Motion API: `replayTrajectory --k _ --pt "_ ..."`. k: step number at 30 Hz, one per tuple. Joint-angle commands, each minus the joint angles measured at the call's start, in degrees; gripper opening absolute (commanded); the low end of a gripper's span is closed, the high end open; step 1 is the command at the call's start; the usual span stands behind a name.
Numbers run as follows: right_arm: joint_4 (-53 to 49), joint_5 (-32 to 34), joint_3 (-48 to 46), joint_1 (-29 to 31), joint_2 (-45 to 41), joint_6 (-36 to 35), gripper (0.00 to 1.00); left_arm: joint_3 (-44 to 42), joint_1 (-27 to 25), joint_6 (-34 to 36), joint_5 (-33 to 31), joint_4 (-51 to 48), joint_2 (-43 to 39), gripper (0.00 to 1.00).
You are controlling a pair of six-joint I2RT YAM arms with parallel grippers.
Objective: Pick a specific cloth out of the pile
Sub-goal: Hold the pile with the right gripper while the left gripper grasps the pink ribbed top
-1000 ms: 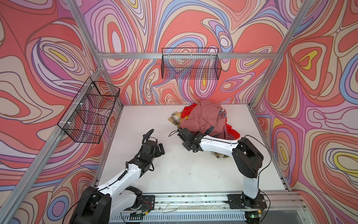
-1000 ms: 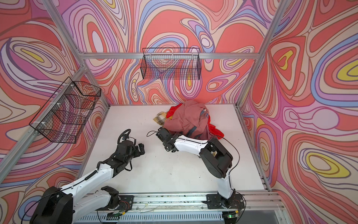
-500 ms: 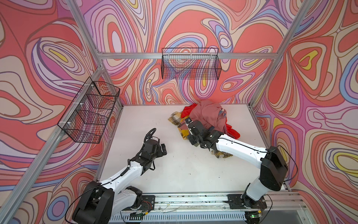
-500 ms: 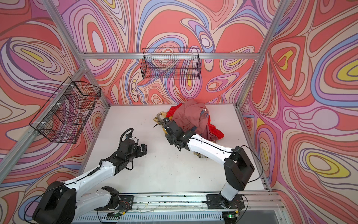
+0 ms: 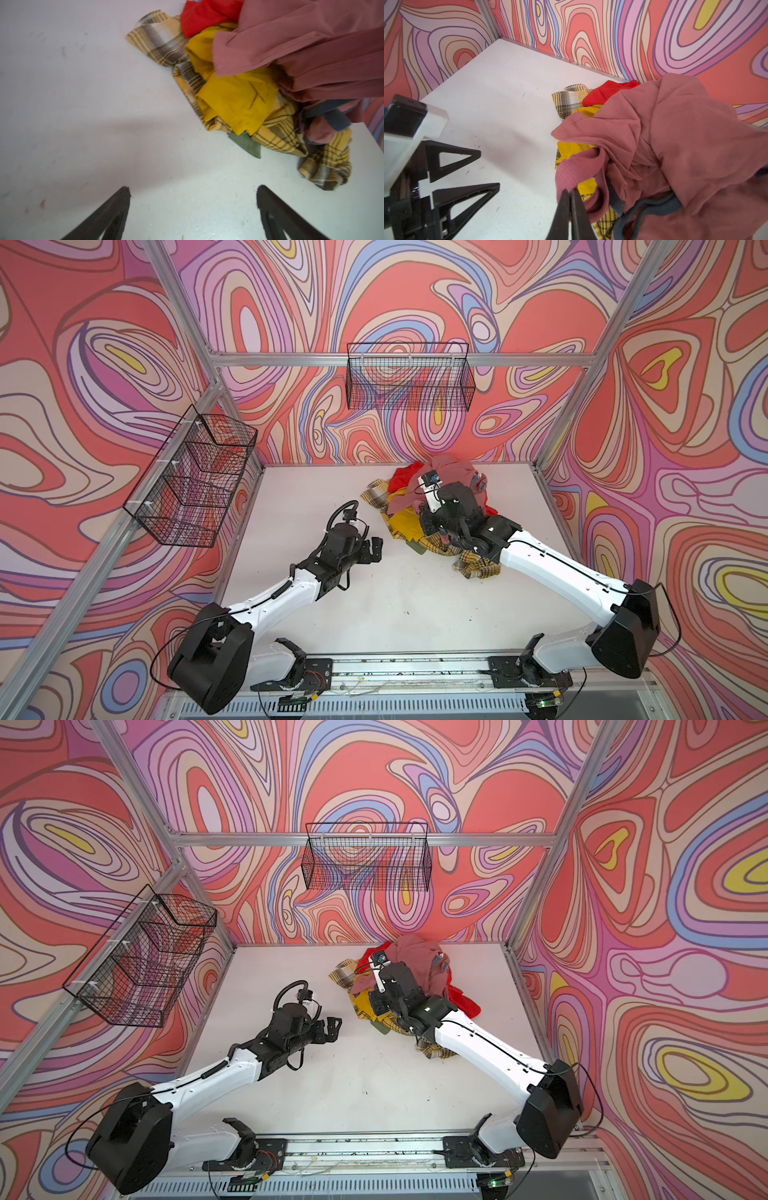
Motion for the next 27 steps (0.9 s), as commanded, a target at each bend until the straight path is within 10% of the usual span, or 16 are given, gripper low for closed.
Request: replayTrajectory --k 1,18,27 --pt "2.3 -2.4 -0.2 -0.2 -1.4 1.6 0.00 5.5 -0.4 3.6 8.1 6.3 3.4 0.97" --pt "4.9 -7.5 -5.8 -5.9 -4.7 4.5 0.00 18.7 -3.1 5.9 29.5 17.9 19.9 0.73" --pt "6.2 -9.1 -7.8 -6.7 -5.9 5.0 0.00 23.9 -4.6 11.1 17.2 10.4 22.3 0.55"
